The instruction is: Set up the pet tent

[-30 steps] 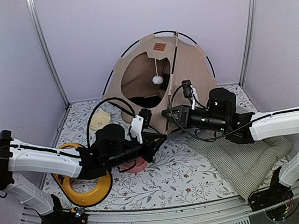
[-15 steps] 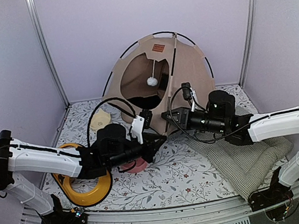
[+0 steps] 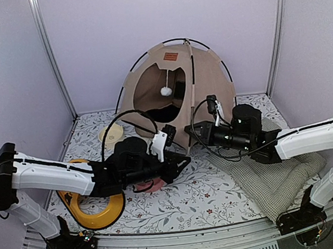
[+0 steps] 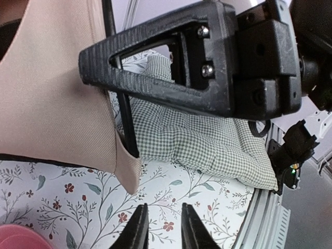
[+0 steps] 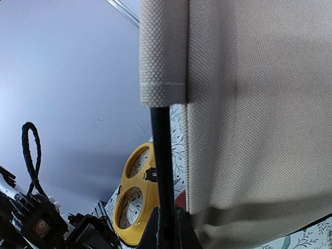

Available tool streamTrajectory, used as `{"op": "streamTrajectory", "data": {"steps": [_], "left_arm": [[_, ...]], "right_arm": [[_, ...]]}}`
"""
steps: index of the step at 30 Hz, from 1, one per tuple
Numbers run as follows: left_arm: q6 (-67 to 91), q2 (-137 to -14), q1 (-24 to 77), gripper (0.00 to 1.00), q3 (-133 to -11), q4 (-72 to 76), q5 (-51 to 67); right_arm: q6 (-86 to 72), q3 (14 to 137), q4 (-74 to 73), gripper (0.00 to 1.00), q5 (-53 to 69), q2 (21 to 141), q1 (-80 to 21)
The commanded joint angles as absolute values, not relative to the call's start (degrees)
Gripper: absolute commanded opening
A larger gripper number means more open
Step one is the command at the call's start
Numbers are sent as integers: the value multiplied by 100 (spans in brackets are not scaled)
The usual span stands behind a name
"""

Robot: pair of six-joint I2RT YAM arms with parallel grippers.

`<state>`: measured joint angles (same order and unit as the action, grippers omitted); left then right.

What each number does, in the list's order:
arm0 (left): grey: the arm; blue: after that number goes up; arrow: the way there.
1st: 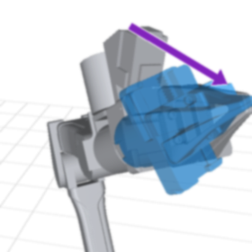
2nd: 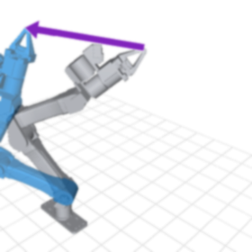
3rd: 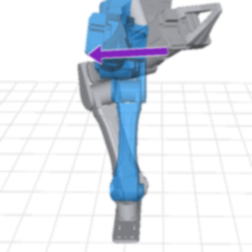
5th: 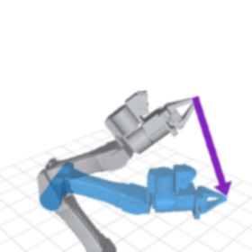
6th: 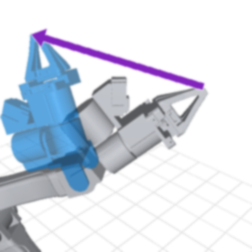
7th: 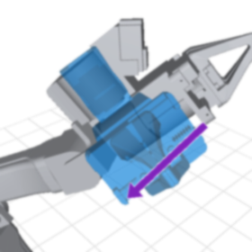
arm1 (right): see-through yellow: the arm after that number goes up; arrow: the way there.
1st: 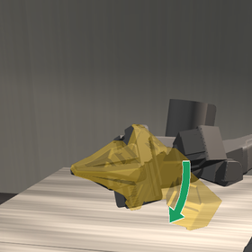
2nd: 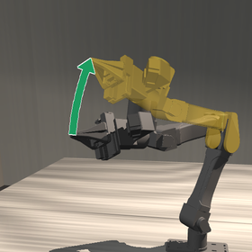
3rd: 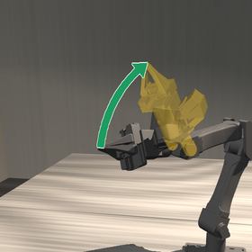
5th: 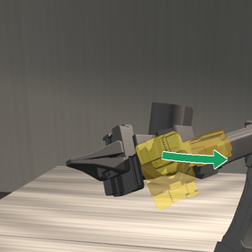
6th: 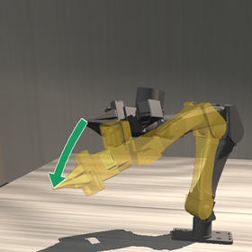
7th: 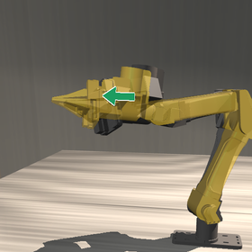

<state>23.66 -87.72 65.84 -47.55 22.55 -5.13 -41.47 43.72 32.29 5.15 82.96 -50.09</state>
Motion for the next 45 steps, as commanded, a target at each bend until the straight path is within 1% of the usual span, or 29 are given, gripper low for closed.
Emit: {"op": "streamTrajectory", "data": {"steps": [1,8,11,13,16,20,23,27,33,36,39,43,45], "left_arm": [[2346,-8727,6570,25,-4865,2134,-546],[2548,-8601,6504,24,-4653,1693,-1079],[2596,-8597,6485,26,-4467,1756,-1092],[2555,-8656,6484,28,-4405,1857,-1049],[2434,-8759,6486,34,-4440,2051,-966],[2143,-8962,6480,41,-4666,2189,-945],[1934,-9173,6460,41,-4941,2172,-1043],[1831,-9355,6333,35,-5162,2232,-1112],[1722,-9402,6207,34,-5294,2322,-1076],[1646,-9424,6204,31,-5351,2347,-969],[1611,-9460,6200,24,-5366,2372,-867],[1591,-9475,6213,21,-5361,2350,-870],[1581,-9470,6212,13,-5358,2361,-860]], "right_arm": [[-4213,4348,3318,0,377,8384,-4992],[-4076,4472,3234,0,290,8339,-4993],[-4023,4560,3180,0,294,8314,-4997],[-4002,4620,3150,0,327,8298,-4994],[-3989,4726,3067,0,380,8317,-4992],[-3979,4784,3009,0,411,8307,-4995],[-3971,4819,2959,0,430,8291,-4992],[-3966,4840,2895,0,427,8240,-4994],[-3964,4831,2830,0,377,8170,-4997],[-3956,4827,2832,0,369,8163,-4998],[-3968,4839,2830,0,360,8168,-4994],[-3964,4847,2831,0,352,8164,-4998],[-3959,4845,2830,0,344,8160,-4993]]}}
